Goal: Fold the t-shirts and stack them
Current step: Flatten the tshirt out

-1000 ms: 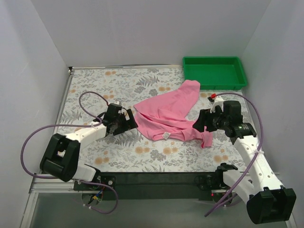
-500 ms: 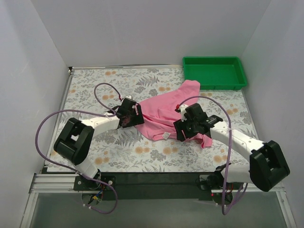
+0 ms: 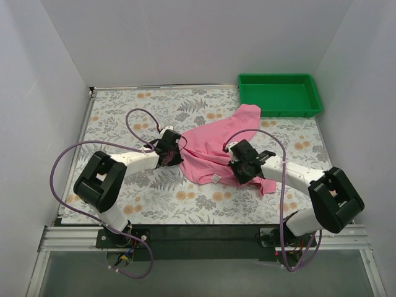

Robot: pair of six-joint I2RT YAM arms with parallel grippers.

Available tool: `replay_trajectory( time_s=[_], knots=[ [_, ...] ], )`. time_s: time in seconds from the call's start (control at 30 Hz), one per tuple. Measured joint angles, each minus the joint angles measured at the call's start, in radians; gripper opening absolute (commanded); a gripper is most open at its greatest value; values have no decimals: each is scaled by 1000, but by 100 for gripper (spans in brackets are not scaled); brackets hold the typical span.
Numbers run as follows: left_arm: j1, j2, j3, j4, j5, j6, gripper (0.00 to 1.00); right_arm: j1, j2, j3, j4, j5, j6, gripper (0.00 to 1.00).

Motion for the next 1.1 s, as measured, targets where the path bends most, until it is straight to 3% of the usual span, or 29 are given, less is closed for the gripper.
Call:
replay_trajectory(
  time_s=[0.17, 0.37, 0.43, 0.5, 0.53, 0.57, 0.63, 0.7, 0.9, 1.1],
  knots=[
    [29, -11, 28, -86, -42, 64, 0, 127, 34, 63, -48, -174, 19, 1],
    [246, 6, 246, -190, -77, 213, 4, 383, 168, 383, -34, -418, 60, 3],
    [310, 44, 365, -191, -94, 251, 12, 432, 243, 517, -23, -478, 68, 17],
    [340, 77, 442, -178, -104, 275, 30, 464, 325, 632, 19, -522, 70, 27],
    [351, 95, 474, -177, -109, 288, 37, 472, 352, 664, 31, -536, 72, 39],
    [357, 116, 505, -171, -115, 307, 51, 475, 367, 674, 37, -544, 77, 45],
    [360, 140, 531, -162, -119, 319, 62, 474, 367, 662, 28, -531, 71, 59],
    [360, 151, 536, -164, -126, 338, 75, 463, 341, 615, 17, -474, 73, 62],
    [359, 82, 451, -181, -162, 322, 78, 337, 196, 449, -7, -309, 81, 60],
    [354, -177, 226, -216, -37, 223, 78, 113, 86, 308, 37, -197, 101, 54]
  ],
)
